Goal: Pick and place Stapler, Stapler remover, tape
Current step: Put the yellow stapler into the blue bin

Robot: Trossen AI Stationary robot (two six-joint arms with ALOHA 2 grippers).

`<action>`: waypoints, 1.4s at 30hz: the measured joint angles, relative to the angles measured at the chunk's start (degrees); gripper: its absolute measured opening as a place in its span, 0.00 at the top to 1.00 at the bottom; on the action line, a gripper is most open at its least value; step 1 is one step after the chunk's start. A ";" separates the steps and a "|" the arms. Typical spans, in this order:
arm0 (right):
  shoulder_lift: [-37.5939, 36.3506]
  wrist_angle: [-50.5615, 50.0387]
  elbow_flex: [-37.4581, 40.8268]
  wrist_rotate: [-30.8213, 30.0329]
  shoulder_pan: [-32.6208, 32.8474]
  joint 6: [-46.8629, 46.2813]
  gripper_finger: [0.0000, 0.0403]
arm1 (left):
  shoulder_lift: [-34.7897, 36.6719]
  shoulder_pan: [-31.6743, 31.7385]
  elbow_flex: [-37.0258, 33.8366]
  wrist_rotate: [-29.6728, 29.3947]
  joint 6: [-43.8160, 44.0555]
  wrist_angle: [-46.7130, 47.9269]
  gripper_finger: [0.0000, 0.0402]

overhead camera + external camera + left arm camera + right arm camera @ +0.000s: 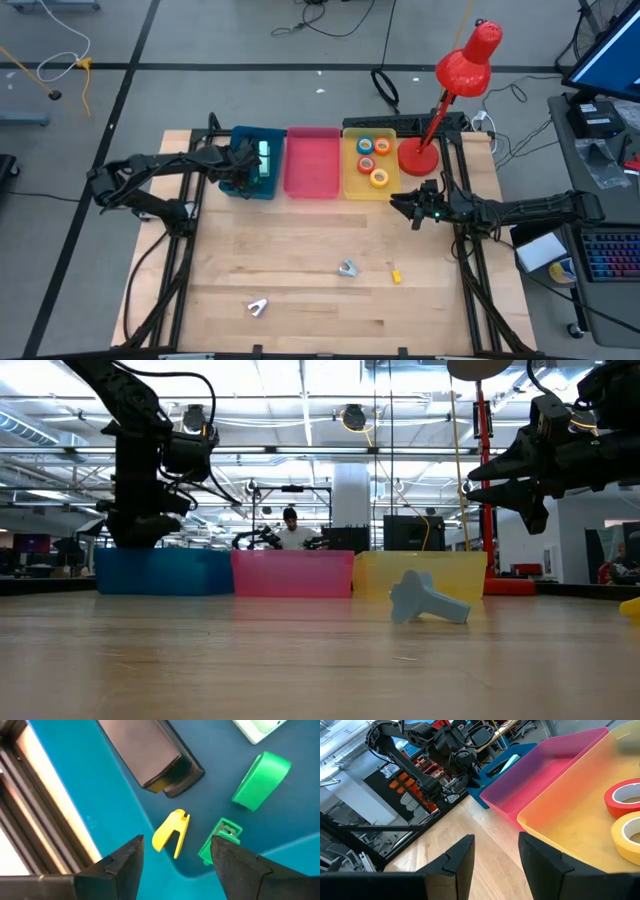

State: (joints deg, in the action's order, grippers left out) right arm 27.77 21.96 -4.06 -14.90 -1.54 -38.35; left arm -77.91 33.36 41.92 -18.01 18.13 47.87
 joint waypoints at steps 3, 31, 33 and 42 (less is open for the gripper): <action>0.00 0.16 -0.02 0.00 0.00 0.00 0.64 | 0.38 -0.02 2.44 0.04 0.01 2.95 0.44; 0.02 18.66 -0.02 7.68 4.84 -8.95 0.64 | 27.52 -22.04 6.13 11.99 7.39 -7.02 0.44; 0.02 20.94 -0.02 7.63 5.64 -8.98 0.64 | 30.69 -24.17 2.81 12.05 8.94 -9.96 0.44; 0.00 26.84 -0.02 10.61 8.73 -7.10 0.64 | 42.22 -33.95 -11.49 12.01 16.78 -23.12 0.44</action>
State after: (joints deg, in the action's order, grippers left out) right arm 27.77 48.80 -4.08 -4.28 7.19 -45.45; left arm -35.69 -0.59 30.43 -6.00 34.90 24.75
